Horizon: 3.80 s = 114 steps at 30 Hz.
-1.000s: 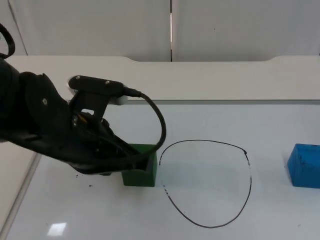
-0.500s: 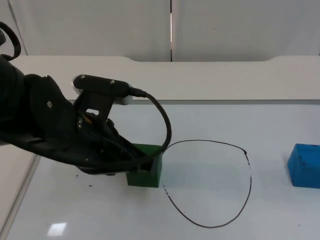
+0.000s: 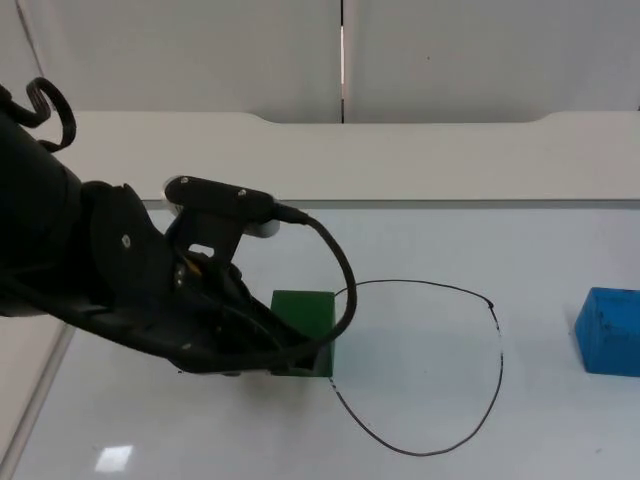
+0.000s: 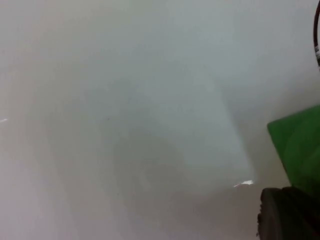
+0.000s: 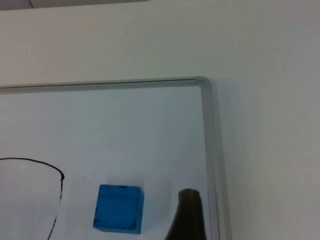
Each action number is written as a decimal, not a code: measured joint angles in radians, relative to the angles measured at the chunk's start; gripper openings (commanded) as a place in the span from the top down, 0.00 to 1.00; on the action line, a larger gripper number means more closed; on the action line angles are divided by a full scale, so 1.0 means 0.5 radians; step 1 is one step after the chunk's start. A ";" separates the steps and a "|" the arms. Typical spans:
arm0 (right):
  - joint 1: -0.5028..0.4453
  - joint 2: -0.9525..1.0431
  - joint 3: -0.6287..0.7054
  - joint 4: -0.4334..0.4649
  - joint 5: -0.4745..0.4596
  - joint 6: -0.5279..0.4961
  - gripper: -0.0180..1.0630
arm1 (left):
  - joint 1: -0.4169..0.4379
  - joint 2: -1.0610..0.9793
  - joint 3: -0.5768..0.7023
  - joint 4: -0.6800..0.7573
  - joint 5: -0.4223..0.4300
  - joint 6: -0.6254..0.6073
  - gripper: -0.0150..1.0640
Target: Push the two cubes into the marked area.
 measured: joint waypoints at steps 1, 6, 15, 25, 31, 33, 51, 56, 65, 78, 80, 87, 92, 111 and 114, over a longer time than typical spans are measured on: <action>0.000 0.000 0.000 0.000 0.000 0.000 0.41 | 0.000 0.000 0.000 0.000 0.000 0.000 0.99; 0.000 0.000 0.000 0.002 0.000 0.000 0.41 | 0.000 0.000 0.000 0.000 -0.006 -0.008 0.99; 0.000 0.000 0.000 0.007 0.000 0.000 0.41 | -0.004 0.000 -0.038 0.000 0.012 -0.009 0.99; 0.000 0.000 0.000 0.015 0.000 0.000 0.41 | -0.036 0.000 -0.039 0.000 0.029 -0.009 0.99; 0.000 0.000 0.000 0.017 0.000 0.000 0.41 | -0.060 0.001 -0.122 0.000 0.112 -0.009 0.99; 0.000 0.000 0.000 0.017 0.000 0.000 0.41 | -0.066 0.001 -0.136 0.000 0.112 -0.009 0.99; 0.000 0.000 0.000 0.053 0.000 0.000 0.41 | -0.187 0.001 -0.159 0.000 0.060 -0.009 0.99; 0.000 0.000 0.000 0.053 0.000 0.000 0.41 | -0.192 0.001 -0.159 0.000 0.047 -0.009 0.99; 0.000 0.000 0.000 0.053 0.000 0.000 0.41 | -0.204 0.001 -0.159 0.000 -0.001 -0.035 0.99; 0.000 0.000 0.000 0.053 0.003 -0.004 0.41 | -0.257 0.001 -0.177 0.000 -0.044 -0.065 0.99; 0.000 0.000 0.000 0.053 0.003 -0.004 0.41 | -0.263 0.005 -0.177 0.000 -0.048 -0.067 0.99; 0.000 0.000 0.000 0.053 0.004 -0.004 0.41 | -0.267 0.040 -0.177 0.000 -0.058 -0.071 0.99; 0.000 0.000 0.000 0.053 0.008 -0.004 0.41 | -0.267 0.044 -0.177 0.000 -0.076 -0.071 0.99; 0.000 0.000 0.000 0.053 0.008 -0.004 0.41 | -0.267 -0.269 -0.177 0.008 -0.050 0.076 0.99; 0.000 0.000 0.000 0.053 0.008 -0.004 0.41 | -0.267 -0.323 -0.174 0.008 -0.044 0.103 0.99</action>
